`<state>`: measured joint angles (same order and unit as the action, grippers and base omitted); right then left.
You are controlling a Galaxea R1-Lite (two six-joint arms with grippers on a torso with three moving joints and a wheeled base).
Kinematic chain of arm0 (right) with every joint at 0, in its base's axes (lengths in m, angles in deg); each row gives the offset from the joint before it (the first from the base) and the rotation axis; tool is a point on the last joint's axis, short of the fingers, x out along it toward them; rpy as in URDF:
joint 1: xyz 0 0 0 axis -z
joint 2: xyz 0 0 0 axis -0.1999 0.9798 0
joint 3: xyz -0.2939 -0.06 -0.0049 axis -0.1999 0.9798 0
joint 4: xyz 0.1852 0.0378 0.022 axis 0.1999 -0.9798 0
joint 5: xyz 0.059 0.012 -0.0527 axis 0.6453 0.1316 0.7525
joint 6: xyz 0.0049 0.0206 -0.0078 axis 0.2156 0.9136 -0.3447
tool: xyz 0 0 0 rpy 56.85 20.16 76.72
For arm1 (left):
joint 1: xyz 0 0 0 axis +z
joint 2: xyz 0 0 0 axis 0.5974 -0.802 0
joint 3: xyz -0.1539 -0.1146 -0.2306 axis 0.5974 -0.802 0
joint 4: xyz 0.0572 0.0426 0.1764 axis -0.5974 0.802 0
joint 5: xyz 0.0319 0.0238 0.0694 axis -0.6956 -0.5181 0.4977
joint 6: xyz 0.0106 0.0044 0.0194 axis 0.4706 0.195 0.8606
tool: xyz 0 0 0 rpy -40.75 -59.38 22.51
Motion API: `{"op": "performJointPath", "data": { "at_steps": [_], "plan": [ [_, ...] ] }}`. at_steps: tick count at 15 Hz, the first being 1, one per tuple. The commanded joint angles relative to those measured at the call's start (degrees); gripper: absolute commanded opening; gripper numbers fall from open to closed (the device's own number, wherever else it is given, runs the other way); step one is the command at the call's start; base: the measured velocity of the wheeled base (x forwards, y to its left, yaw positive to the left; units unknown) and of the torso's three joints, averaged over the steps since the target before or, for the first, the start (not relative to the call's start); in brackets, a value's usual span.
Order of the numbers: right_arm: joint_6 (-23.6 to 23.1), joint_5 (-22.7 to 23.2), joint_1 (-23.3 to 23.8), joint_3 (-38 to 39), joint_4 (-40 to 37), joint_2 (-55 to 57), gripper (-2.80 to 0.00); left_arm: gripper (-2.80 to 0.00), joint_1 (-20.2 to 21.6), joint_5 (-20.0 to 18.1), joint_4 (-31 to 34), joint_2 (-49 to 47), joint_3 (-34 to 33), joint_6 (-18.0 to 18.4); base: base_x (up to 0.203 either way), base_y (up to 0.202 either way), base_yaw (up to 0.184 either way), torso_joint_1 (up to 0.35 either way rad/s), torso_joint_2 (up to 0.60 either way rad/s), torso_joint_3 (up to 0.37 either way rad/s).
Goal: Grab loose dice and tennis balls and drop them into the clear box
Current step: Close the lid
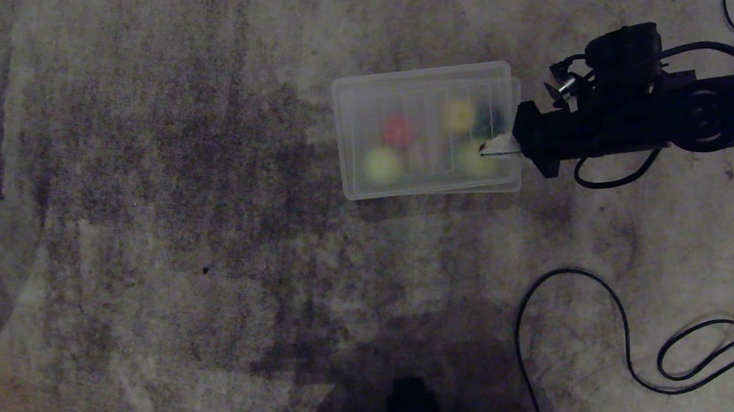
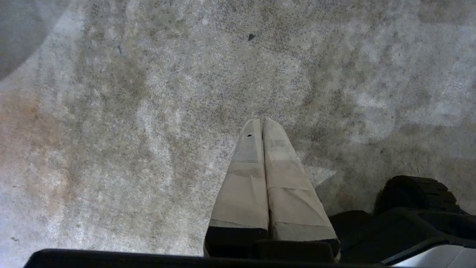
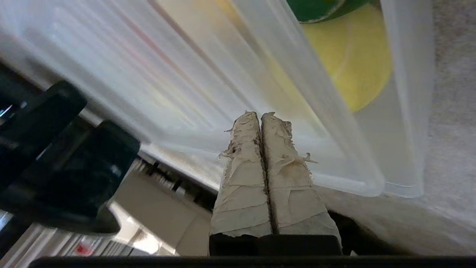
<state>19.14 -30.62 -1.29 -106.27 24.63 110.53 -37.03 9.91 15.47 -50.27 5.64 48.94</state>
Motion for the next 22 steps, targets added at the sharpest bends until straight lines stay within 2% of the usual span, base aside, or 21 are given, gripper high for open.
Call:
{"op": "performJointPath", "data": {
  "at_steps": [1, 4, 9, 22],
  "plan": [
    [1.0, -2.6, -1.0, 0.6, -0.1, -0.1, -2.8, -2.8, 0.0, 0.0, 0.0, -0.1, -0.1, -0.1, 0.0, 0.0, 0.0, 0.0, 0.0, 0.0],
    [1.8, -3.5, -1.1, 2.5, -0.1, -0.1, -2.8, -2.8, 0.0, 0.1, 0.0, -0.1, -0.1, -0.1, 0.0, 0.0, 0.0, 0.0, 0.0, 0.0],
    [1.8, -8.8, -0.9, 4.8, -2.1, 0.5, -2.8, -2.8, 0.0, 0.0, 0.0, -0.1, -0.1, -0.1, 0.0, 0.0, 0.0, 0.0, 0.0, 0.0],
    [1.5, -8.4, -1.0, 4.4, -3.1, -3.7, -2.8, -2.8, 0.0, 0.1, 0.0, -0.1, -0.1, -0.1, 0.0, 0.0, 0.0, 0.0, 0.0, 0.0]
  ]
}}
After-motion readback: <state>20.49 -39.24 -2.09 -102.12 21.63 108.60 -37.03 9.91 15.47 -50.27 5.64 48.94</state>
